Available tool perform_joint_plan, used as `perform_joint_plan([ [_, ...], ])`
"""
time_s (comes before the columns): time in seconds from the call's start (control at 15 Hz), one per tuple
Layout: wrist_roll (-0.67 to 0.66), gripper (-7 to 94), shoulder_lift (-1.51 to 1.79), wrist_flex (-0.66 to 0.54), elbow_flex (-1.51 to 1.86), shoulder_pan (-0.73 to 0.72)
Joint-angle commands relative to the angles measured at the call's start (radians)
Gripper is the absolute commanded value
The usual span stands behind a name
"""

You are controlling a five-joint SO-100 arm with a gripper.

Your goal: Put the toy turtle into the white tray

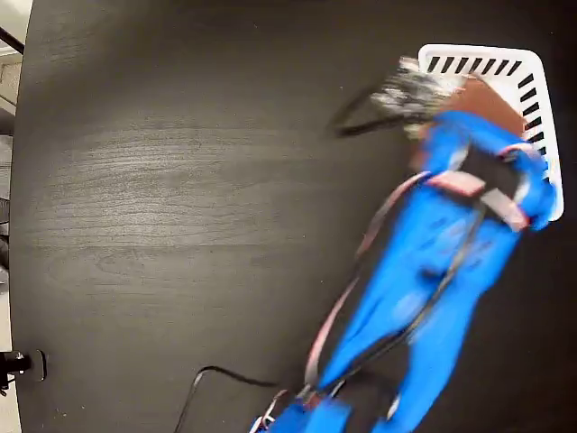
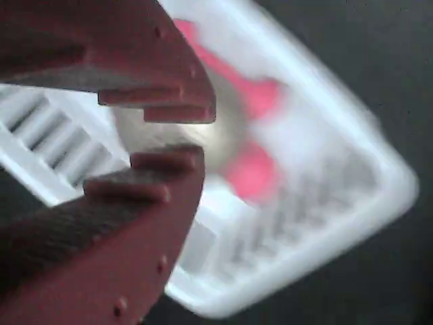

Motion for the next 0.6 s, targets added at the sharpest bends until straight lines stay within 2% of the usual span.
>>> perform_joint_plan([
  [0.0,0.017,0,0.383,-0.196,0.350,-0.135],
  [0.07,0.012,0,0.500,-0.324,0.540,-0.196],
  [0.27,-0.011,0,0.801,-0.494,0.985,-0.357],
  [0.4,-0.052,0,1.057,-0.558,1.307,-0.439],
  [0.53,-0.080,0,1.312,-0.552,1.571,-0.472],
])
